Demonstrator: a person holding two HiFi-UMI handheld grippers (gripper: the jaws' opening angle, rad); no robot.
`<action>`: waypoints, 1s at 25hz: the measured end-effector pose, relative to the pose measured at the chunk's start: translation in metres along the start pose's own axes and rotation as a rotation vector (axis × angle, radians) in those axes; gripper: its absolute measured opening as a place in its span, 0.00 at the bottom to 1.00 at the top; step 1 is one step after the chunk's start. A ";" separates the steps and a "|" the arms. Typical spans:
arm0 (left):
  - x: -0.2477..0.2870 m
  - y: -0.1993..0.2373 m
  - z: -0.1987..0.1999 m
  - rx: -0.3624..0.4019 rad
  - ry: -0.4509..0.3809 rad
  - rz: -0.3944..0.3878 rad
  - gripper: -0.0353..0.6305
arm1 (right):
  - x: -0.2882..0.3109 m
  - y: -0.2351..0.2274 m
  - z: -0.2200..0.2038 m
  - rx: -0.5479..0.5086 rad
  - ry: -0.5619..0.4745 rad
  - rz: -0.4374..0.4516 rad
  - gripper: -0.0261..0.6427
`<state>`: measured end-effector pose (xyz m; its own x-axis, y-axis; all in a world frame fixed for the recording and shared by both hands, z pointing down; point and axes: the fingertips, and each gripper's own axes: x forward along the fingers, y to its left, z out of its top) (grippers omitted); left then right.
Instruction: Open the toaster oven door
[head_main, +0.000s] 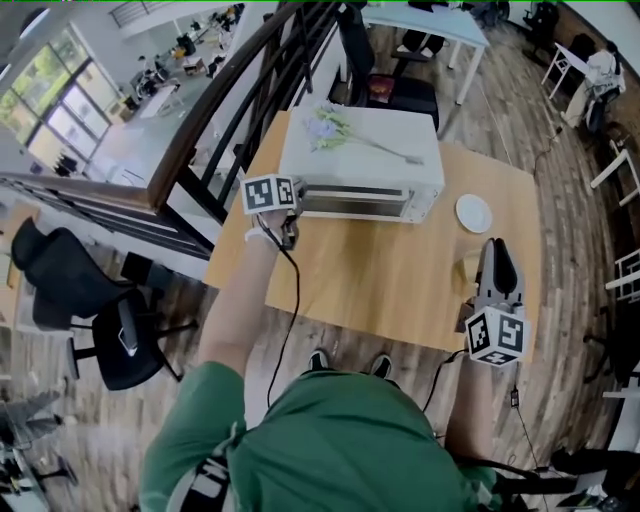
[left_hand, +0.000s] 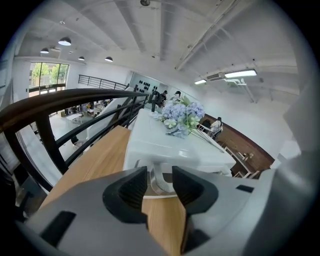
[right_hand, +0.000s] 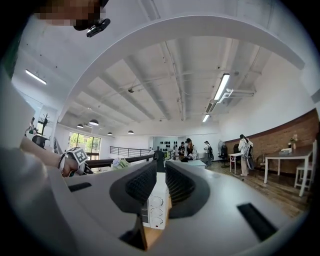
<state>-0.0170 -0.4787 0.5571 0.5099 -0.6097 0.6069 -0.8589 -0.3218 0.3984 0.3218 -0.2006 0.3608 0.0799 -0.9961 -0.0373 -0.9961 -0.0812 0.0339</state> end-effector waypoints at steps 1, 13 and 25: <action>0.004 0.001 -0.002 -0.008 0.007 0.006 0.30 | 0.002 -0.001 -0.005 0.005 0.007 0.007 0.14; 0.012 0.000 -0.012 -0.091 -0.007 0.033 0.28 | 0.017 -0.005 -0.033 0.046 0.046 0.076 0.14; -0.003 0.001 -0.040 -0.151 -0.048 0.019 0.27 | 0.028 0.013 -0.046 0.053 0.065 0.133 0.14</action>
<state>-0.0172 -0.4483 0.5826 0.4875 -0.6498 0.5832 -0.8498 -0.1997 0.4878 0.3127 -0.2308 0.4066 -0.0525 -0.9982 0.0285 -0.9985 0.0520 -0.0187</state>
